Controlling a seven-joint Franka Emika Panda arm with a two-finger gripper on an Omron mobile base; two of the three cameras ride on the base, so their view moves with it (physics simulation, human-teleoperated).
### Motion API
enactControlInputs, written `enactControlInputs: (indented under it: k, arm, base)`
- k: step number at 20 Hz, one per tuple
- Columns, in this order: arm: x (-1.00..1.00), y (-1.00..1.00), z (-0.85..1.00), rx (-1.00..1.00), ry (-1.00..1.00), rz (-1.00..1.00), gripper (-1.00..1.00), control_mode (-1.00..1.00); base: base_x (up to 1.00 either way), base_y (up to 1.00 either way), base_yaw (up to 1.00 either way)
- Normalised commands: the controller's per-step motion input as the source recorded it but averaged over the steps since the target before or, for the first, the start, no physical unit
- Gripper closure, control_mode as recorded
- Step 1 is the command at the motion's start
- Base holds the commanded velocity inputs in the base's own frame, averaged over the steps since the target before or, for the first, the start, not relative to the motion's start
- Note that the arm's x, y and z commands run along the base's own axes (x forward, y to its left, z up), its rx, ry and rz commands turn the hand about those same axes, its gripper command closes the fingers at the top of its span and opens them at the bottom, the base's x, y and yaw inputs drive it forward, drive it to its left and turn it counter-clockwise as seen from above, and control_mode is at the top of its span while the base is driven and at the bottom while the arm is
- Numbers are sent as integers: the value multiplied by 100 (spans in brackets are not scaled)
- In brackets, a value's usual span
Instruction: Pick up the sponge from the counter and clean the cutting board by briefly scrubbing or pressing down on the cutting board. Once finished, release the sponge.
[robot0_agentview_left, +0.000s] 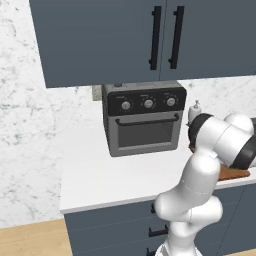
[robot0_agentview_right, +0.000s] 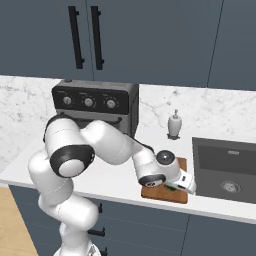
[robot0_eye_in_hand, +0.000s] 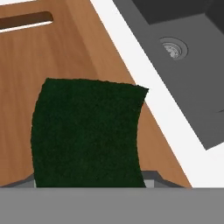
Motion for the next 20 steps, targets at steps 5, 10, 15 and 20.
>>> enactControlInputs:
  k: [5, 10, 15, 20]
  arm:
    - [-7, 8, 4, 0, 0, 0, 100, -100]
    - [4, 10, 20, 3, 0, 0, 100, -100]
    - [5, 11, 13, 3, 0, 0, 100, -100]
    - [10, 16, 10, 2, 0, 0, 100, -100]
  base:
    - [0, 0, 0]
    - [0, 0, 0]
    - [0, 0, 0]
    - [0, 0, 0]
